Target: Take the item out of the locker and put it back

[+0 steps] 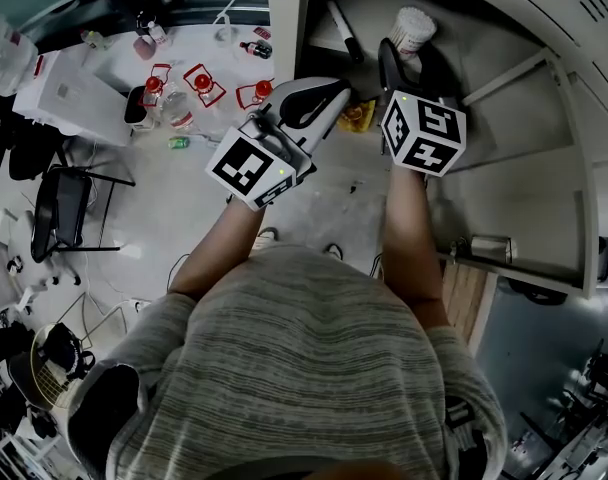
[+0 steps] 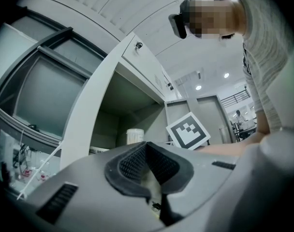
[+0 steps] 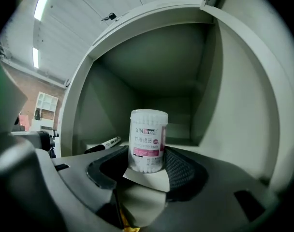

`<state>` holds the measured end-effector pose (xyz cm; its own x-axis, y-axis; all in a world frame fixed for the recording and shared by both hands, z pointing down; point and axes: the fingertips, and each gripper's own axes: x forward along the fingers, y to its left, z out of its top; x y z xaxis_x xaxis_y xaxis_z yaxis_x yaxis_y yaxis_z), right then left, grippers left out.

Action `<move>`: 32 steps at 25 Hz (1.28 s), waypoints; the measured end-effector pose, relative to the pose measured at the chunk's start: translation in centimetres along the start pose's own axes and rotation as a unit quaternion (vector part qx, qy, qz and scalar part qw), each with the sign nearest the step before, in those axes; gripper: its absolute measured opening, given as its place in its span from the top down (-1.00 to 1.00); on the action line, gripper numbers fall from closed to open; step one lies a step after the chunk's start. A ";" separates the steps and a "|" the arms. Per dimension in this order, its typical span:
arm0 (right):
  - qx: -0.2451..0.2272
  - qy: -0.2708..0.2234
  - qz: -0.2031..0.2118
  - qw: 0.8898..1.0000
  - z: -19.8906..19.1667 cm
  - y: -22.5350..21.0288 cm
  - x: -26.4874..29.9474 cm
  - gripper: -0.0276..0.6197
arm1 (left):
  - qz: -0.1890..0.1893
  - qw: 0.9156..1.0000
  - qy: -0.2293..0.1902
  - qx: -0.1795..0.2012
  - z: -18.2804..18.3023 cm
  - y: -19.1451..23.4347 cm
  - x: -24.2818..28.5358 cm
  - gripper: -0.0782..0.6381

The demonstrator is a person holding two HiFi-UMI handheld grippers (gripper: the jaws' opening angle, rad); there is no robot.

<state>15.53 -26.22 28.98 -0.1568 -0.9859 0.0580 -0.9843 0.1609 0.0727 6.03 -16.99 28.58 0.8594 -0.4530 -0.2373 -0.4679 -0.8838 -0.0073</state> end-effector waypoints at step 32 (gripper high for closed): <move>-0.053 -0.212 0.071 0.973 6.6 5.4 -10.1 0.18 | -0.005 1.000 -0.009 0.006 0.7 -0.7 0.5 0.76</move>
<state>11.30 -15.67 22.19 -0.3317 -0.8800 -0.3399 -0.9400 0.2781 0.1976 6.62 -16.51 27.76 0.8601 -0.4426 -0.2538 -0.4625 -0.8863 -0.0218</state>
